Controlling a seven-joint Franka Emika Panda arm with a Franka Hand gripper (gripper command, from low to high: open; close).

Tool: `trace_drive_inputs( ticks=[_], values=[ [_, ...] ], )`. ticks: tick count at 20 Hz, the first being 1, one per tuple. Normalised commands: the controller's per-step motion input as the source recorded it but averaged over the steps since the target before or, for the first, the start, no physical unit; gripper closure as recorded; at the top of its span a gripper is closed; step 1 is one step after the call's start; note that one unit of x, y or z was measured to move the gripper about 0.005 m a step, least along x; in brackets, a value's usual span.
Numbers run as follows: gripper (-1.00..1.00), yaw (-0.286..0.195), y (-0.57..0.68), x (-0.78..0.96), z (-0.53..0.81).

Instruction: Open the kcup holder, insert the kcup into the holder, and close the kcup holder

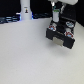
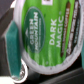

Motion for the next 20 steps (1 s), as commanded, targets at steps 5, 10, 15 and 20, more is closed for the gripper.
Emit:
trace_drive_inputs(
  ticks=[5,10,15,20],
  values=[
    [1.0,0.0,0.48,0.54,0.11],
    [1.0,0.008,0.43,0.29,0.05],
    [1.0,0.011,0.08,0.06,-0.19],
    [1.0,0.008,0.01,0.03,-0.19]
  ],
)
